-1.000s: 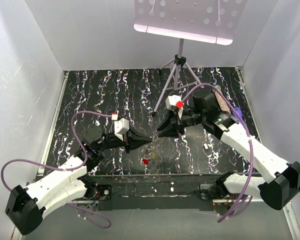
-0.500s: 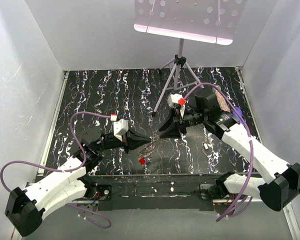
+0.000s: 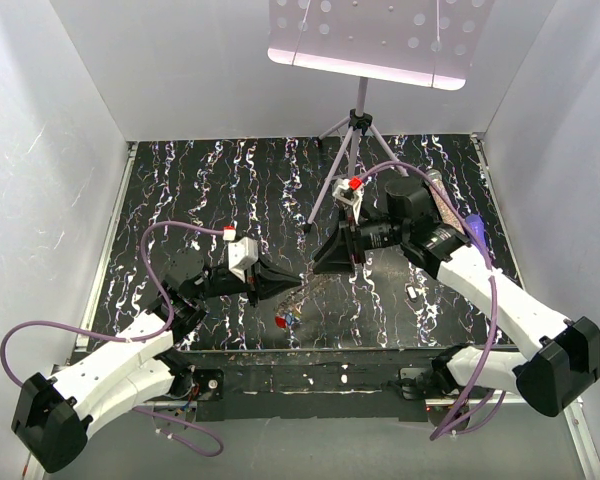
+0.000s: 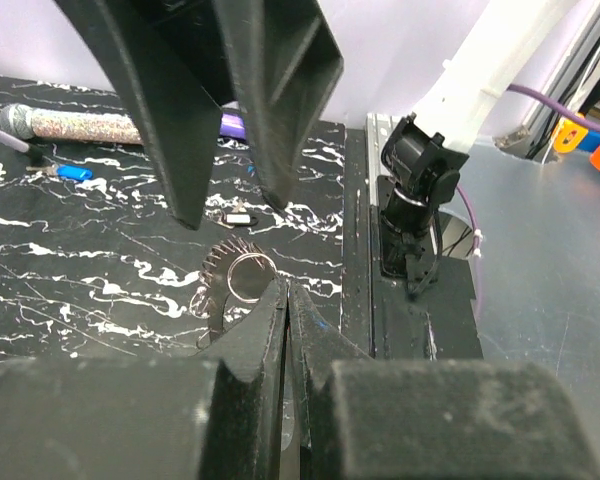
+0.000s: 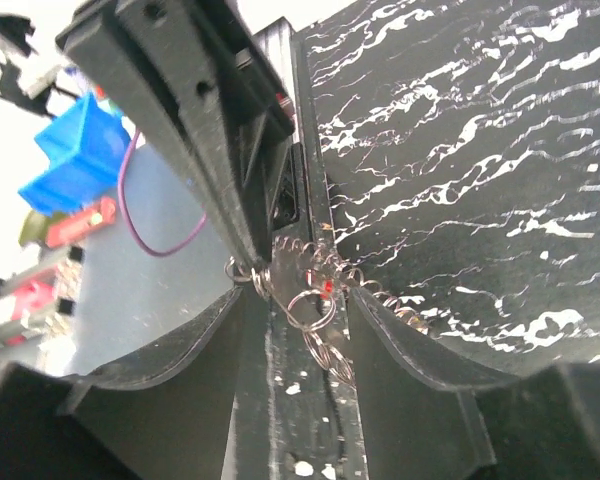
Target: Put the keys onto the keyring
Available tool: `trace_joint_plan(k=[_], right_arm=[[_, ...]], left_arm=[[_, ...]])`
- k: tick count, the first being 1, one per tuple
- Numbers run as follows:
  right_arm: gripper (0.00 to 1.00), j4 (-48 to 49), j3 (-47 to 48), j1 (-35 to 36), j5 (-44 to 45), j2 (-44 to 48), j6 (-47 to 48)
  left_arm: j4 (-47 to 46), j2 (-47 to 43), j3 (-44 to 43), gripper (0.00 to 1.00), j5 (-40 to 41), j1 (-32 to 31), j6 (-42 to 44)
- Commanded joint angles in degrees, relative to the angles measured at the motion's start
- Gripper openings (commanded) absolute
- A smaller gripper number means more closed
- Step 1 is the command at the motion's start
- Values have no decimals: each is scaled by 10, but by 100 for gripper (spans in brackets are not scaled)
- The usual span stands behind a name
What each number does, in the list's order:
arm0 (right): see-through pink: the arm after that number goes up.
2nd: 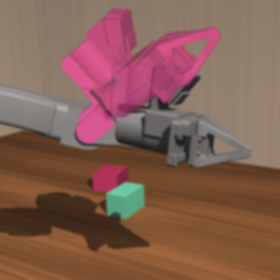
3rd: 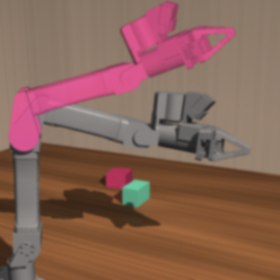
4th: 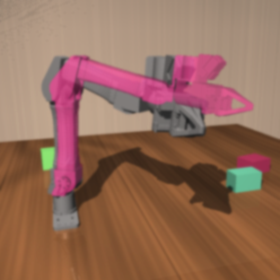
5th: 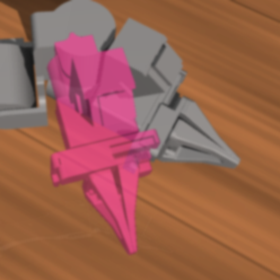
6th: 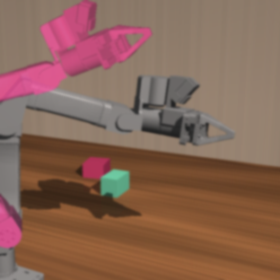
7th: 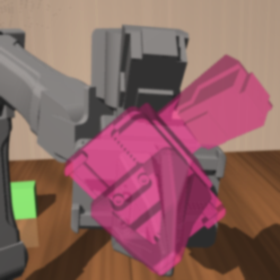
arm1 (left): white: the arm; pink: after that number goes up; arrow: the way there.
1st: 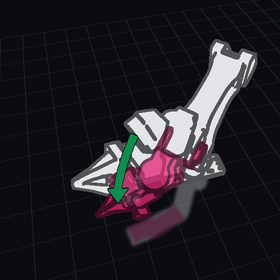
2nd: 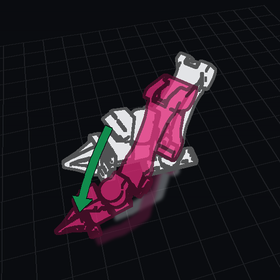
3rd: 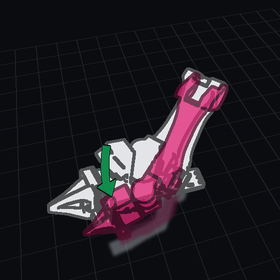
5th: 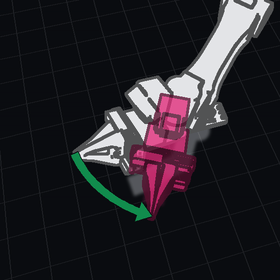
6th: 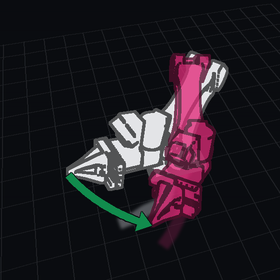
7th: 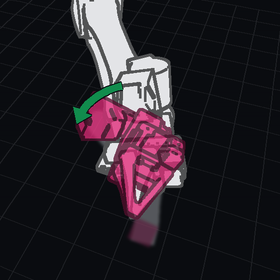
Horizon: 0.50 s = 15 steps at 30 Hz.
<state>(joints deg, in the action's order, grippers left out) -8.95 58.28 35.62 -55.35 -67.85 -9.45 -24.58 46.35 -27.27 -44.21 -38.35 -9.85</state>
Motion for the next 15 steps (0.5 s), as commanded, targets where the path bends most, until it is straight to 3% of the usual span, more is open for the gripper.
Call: trace_joint_plan(k=[1,8,15], right_arm=[[54,28,25,-3,60,-15,-149],[52,-44,45,-3,82,-50,-197],[51,-46,59,-3,47,-56,-168]], left_arm=[[35,-6,-37,0,-19,3,47],[92,-3,-64,0,-23,5,96],[74,2,-59,0,-29,13,88]])
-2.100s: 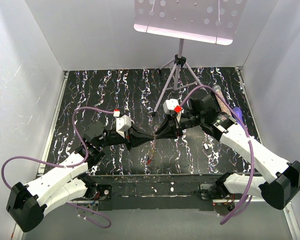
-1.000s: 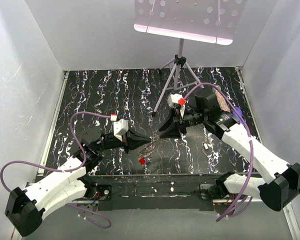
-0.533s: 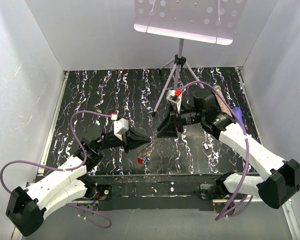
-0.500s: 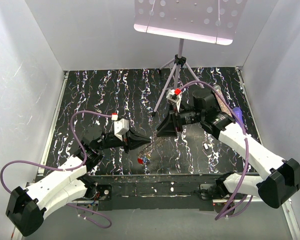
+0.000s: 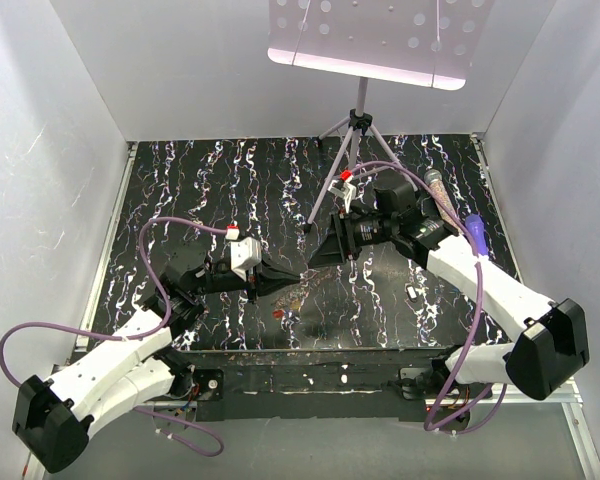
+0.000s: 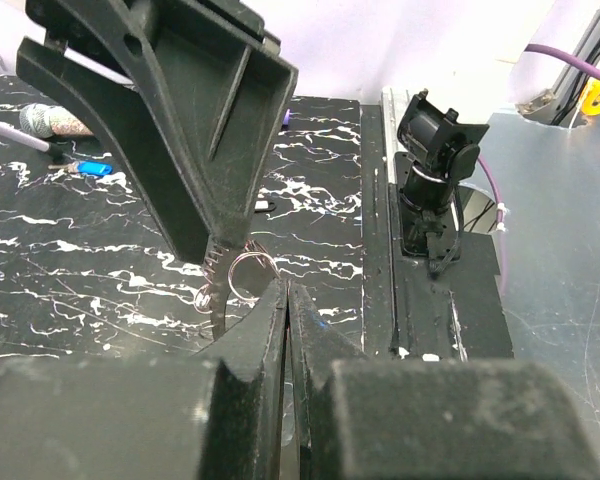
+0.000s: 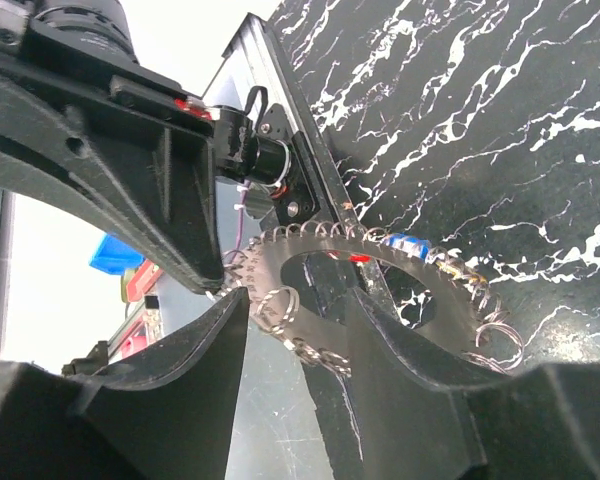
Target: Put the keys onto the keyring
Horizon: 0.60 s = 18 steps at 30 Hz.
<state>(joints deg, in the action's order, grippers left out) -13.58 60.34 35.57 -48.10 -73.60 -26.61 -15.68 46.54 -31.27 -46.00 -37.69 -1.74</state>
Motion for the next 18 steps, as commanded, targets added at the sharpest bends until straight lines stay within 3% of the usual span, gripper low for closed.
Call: trace_joint_plan(k=[1,18], right_arm=[[51,-1,40,-2,-29,0,1],[45,-78,65,31,-46,-37,26]], left_arm=[[-16,0,-19,0,-11,7,7],[19,0,-34,0,-26,17,47]])
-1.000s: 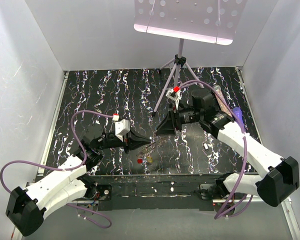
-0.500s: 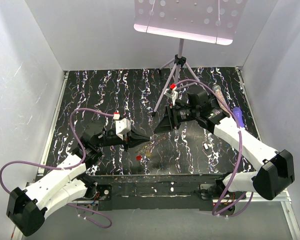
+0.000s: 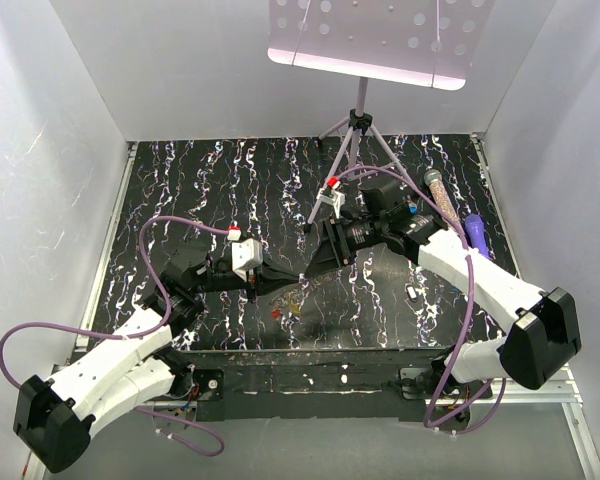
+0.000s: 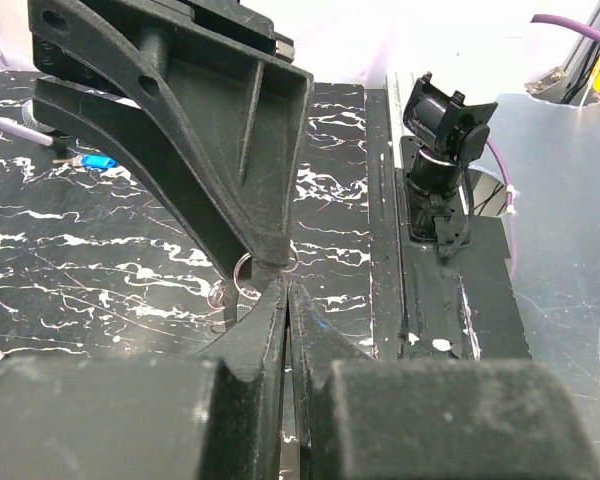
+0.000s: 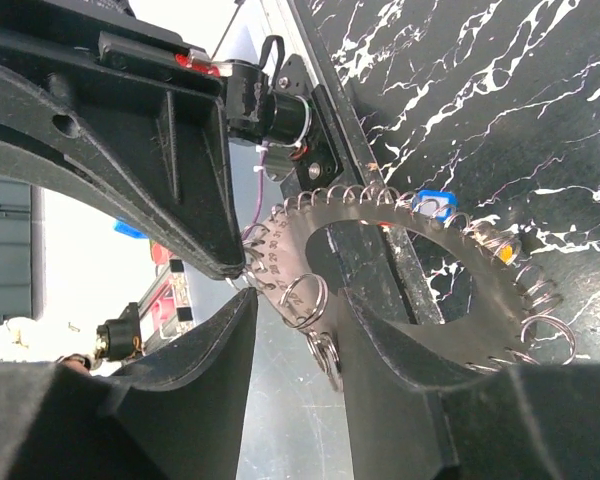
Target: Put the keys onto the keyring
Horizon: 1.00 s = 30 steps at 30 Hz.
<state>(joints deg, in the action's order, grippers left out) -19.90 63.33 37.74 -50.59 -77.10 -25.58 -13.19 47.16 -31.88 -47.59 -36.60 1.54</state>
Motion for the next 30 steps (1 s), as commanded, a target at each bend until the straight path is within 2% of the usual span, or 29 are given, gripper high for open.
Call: trace_joint_plan(k=[1,11,23,30], right_arm=[[43,-14,37,9,-24,-2,19],[38,-9,50,14,-39,-8,24],[37,-39,55,20,2,-14,48],[24,-40,61,23,2,-16,48]], left_arm=[[-4,-6,-28,0,-10,6,15],[-2,-4,-26,0,-15,9,14],[-18,-8,-21,0,-18,14,-1],[-19,-8,-20,0,-18,14,-3]])
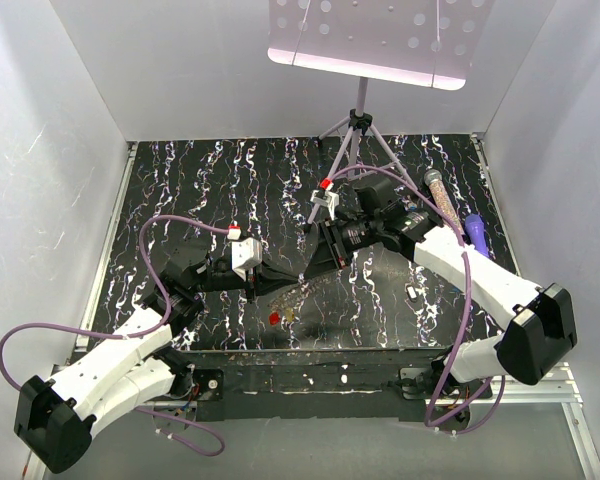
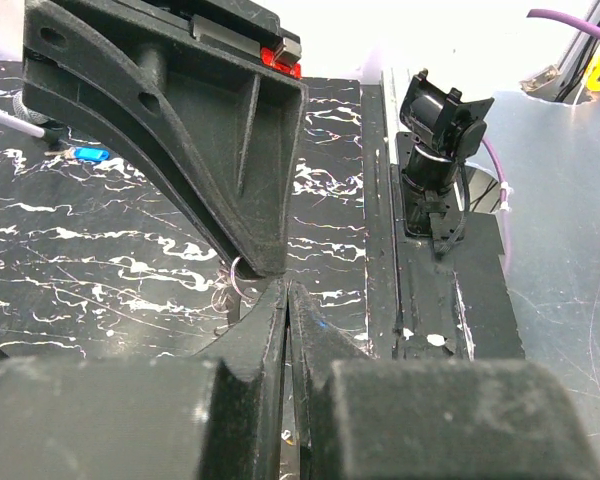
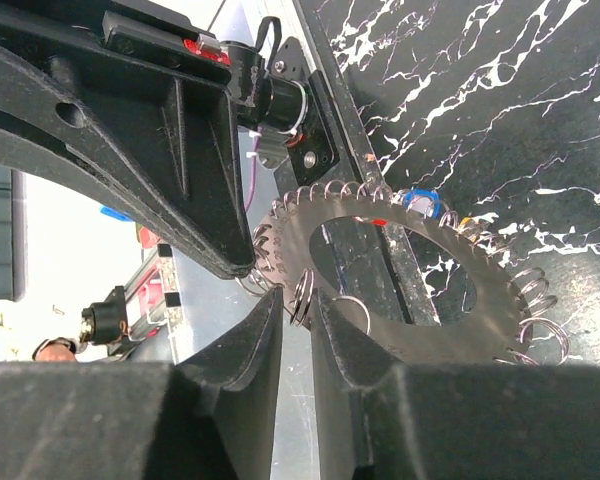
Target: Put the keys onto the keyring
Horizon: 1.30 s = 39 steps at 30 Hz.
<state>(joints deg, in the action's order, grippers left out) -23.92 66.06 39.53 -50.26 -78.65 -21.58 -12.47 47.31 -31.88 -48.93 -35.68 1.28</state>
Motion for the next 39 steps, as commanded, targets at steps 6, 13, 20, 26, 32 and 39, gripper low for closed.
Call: trace_joint_plan(k=[6,13,20,26,32,39], right_arm=[[12,2,39,5,-3,-2,10],[1,-7,54,5,-6,-5,28],[1,-32,59,13,-3,-4,44],[1,-55,71,24,20,-11,47],[1,-96,93,29,39,-25,80],[1,-177,134,34,42,-53,132]], left_arm=[[-27,-7,-17,0,-6,5,-1],[-26,-7,-12,0,-6,6,-1],[0,-11,-19,0,15,8,17],[-7,-2,-26,0,27,7,2],[-5,-1,-20,0,29,7,1],[41,-4,-27,0,36,7,47]])
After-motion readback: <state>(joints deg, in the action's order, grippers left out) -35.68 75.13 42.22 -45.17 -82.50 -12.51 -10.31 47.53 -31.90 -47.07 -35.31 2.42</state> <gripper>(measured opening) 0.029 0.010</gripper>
